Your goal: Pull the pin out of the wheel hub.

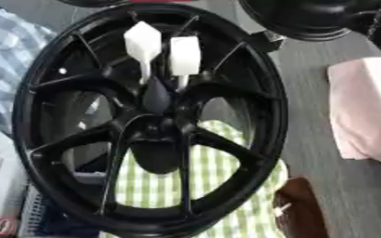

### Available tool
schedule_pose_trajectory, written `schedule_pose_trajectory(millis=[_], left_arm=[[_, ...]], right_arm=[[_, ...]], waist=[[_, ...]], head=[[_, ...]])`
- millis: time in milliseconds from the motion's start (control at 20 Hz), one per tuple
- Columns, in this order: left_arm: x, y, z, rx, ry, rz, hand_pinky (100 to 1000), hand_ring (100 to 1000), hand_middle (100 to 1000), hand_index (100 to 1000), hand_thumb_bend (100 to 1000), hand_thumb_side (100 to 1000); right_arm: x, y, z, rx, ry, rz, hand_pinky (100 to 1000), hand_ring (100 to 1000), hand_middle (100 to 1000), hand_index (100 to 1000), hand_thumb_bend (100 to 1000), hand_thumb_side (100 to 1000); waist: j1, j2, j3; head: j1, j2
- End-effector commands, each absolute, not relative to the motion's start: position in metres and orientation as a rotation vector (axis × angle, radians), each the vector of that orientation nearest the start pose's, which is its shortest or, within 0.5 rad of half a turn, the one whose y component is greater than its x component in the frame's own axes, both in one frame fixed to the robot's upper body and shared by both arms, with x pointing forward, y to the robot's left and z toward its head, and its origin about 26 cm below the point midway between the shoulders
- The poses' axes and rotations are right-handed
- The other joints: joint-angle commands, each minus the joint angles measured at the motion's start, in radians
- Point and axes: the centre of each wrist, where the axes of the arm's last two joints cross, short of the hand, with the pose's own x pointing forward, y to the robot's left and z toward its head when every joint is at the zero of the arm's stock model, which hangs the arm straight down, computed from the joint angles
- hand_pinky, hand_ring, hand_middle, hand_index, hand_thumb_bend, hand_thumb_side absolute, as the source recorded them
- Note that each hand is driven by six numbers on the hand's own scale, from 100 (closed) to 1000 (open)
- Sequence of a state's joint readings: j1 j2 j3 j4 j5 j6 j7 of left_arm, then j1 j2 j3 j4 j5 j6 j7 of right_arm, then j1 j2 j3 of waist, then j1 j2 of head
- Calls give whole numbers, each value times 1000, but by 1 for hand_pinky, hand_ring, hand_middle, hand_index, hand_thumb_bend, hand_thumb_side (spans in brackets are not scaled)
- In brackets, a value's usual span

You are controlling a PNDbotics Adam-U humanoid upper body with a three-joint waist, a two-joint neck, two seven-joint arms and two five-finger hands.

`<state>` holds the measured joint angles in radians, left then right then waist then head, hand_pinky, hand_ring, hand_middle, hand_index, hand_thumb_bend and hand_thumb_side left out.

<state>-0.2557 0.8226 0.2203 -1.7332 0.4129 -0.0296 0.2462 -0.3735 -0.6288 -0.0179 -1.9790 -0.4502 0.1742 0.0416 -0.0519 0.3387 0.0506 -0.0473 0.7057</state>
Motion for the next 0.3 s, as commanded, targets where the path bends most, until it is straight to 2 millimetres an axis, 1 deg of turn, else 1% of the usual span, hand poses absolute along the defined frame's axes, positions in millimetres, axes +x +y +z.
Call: schedule_pose_trajectory(millis=[50, 150, 300], left_arm=[[297, 395, 257, 454, -2190, -49, 739, 651, 613, 818, 100, 721], [295, 382, 255, 403, -2213, -31, 737, 649, 612, 816, 100, 712], [294, 368, 252, 405, -2251, 20, 737, 648, 611, 814, 100, 707]], right_arm=[[298, -299, 265, 76, -2128, 487, 954, 757, 718, 739, 100, 639], [299, -298, 266, 83, -2133, 487, 954, 757, 718, 739, 100, 637], [299, -297, 267, 90, -2143, 487, 953, 757, 718, 738, 100, 633]], waist=[[3, -14, -1], [0, -12, -3], [-5, -10, -6]], head=[[12, -10], [15, -11], [20, -14]])
